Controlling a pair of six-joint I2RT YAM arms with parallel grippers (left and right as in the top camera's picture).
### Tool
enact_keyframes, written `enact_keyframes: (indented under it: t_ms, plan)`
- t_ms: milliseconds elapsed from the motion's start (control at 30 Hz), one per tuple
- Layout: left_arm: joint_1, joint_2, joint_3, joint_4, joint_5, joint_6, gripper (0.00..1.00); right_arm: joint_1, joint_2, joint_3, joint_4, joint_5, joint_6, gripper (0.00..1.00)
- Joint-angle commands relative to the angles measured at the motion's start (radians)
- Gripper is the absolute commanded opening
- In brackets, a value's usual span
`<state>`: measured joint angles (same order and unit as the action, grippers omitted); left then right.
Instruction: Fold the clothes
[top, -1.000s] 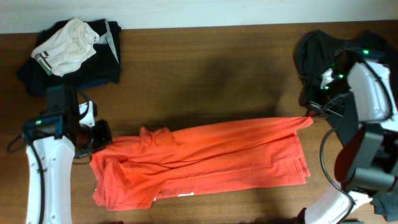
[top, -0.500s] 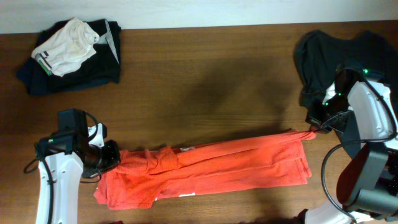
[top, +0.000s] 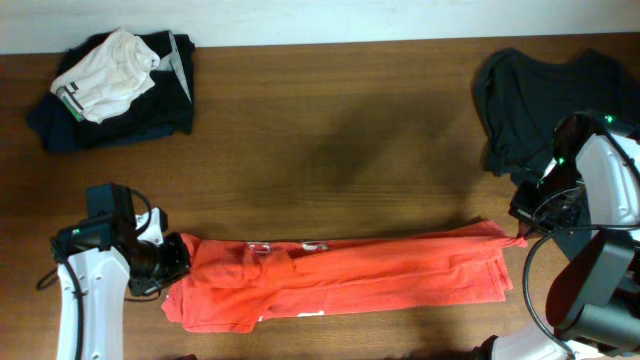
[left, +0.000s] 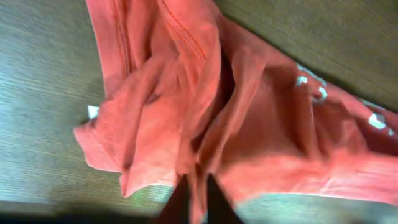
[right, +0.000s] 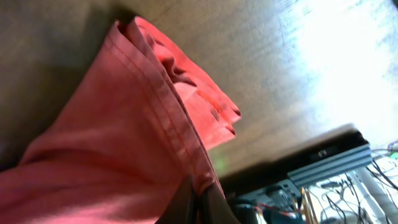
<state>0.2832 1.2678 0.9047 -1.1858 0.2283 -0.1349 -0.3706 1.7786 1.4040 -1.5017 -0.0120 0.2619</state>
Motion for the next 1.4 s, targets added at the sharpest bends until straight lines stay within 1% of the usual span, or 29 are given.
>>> enact_keyframes:
  t_ms: [0,67,100,133,167,200,233,267,300,333,433,467,500,533,567,600,633,667,700,733,767,800,833,900,1000,1133,1267,1300,1367]
  plan:
    - [0.008,-0.002,-0.011,0.003,0.031,-0.007,0.16,-0.003,-0.027,-0.003,-0.027,0.058,0.006,0.04]
    - [0.008,-0.002,-0.011,0.003,0.031,-0.007,0.17,-0.003,-0.027,-0.003,-0.032,0.058,0.01,0.04]
    - [0.008,-0.002,-0.011,0.004,0.031,-0.007,0.23,-0.003,-0.027,-0.003,-0.03,0.058,0.01,0.04]
    - [0.008,-0.002,-0.011,0.006,0.031,-0.007,0.26,-0.003,-0.027,-0.003,-0.029,0.058,0.01,0.04]
    - [0.008,-0.002,-0.011,0.007,0.031,-0.007,0.36,-0.003,-0.027,-0.003,-0.029,0.058,0.01,0.08]
    - [0.008,-0.002,-0.011,0.011,0.03,-0.007,0.48,-0.003,-0.027,-0.003,-0.029,0.058,0.01,0.22]
    - [0.008,-0.002,-0.011,0.023,0.031,-0.007,0.65,-0.003,-0.027,-0.003,-0.034,0.058,0.022,0.49]
    - [0.008,-0.002,-0.011,0.033,0.031,-0.007,0.74,-0.003,-0.027,-0.003,-0.045,0.058,0.029,0.99]
    - [0.008,-0.002,-0.011,0.042,0.031,-0.007,0.78,-0.003,-0.027,-0.003,-0.048,0.058,0.029,0.99]
    - [0.008,-0.002,-0.011,0.05,0.031,-0.007,0.8,-0.003,-0.027,-0.003,-0.048,0.058,0.028,0.99]
    - [0.008,-0.002,0.003,0.053,0.031,-0.006,0.8,-0.003,-0.027,-0.003,-0.051,0.049,0.028,0.99]
    - [0.001,-0.003,0.016,0.052,0.032,-0.006,0.77,-0.002,-0.027,-0.003,-0.047,0.043,0.028,0.99]
    - [-0.012,-0.003,0.022,0.052,0.045,0.011,0.68,-0.001,-0.027,-0.003,-0.038,0.029,0.028,0.99]
    - [-0.041,-0.003,0.023,0.052,0.09,0.041,0.59,0.004,-0.027,-0.003,-0.022,-0.006,0.028,0.99]
    - [-0.065,-0.002,0.023,0.051,0.115,0.051,0.48,0.013,-0.027,-0.003,-0.011,-0.031,0.028,0.99]
    - [-0.122,-0.002,0.023,0.052,0.144,0.061,0.19,0.034,-0.027,-0.003,0.0,-0.041,0.028,0.99]
    - [-0.172,-0.002,0.023,0.053,0.142,0.061,0.11,0.057,-0.027,-0.003,0.006,-0.041,0.028,0.99]
    - [-0.238,-0.001,0.022,0.051,0.143,0.06,0.08,0.091,-0.026,-0.003,0.01,-0.04,0.028,0.95]
    - [-0.289,0.003,0.016,0.051,0.142,0.051,0.08,0.124,-0.026,-0.004,0.014,-0.04,0.028,0.8]
    - [-0.317,0.008,0.01,0.051,0.142,0.033,0.08,0.152,-0.026,-0.004,0.018,-0.04,0.028,0.61]
    - [-0.345,0.024,0.003,0.053,0.142,0.018,0.08,0.184,-0.026,-0.004,0.018,-0.04,0.028,0.4]
    - [-0.356,0.042,-0.005,0.061,0.142,0.019,0.07,0.208,-0.026,-0.003,0.018,-0.04,0.028,0.27]
    - [-0.355,0.07,-0.017,0.08,0.143,0.016,0.03,0.24,-0.026,-0.004,0.021,-0.04,0.029,0.24]
    - [-0.354,0.133,-0.031,0.105,0.143,0.015,0.01,0.285,-0.026,-0.004,0.026,-0.04,0.036,0.24]
    - [-0.354,0.251,-0.035,0.128,0.143,0.016,0.01,0.333,-0.026,-0.004,0.032,-0.04,0.036,0.25]
    - [-0.354,0.418,-0.035,0.168,0.142,0.016,0.01,0.358,-0.026,-0.004,0.041,-0.04,0.036,0.29]
    - [-0.351,0.539,-0.035,0.271,0.142,0.014,0.01,0.358,-0.026,-0.004,0.044,-0.04,0.035,0.3]
    - [-0.344,0.568,-0.035,0.306,0.134,0.013,0.04,0.358,-0.026,-0.004,0.044,-0.029,0.034,0.31]
    - [-0.309,0.599,-0.034,0.372,0.053,-0.019,0.06,0.358,-0.026,-0.004,0.044,-0.021,0.035,0.33]
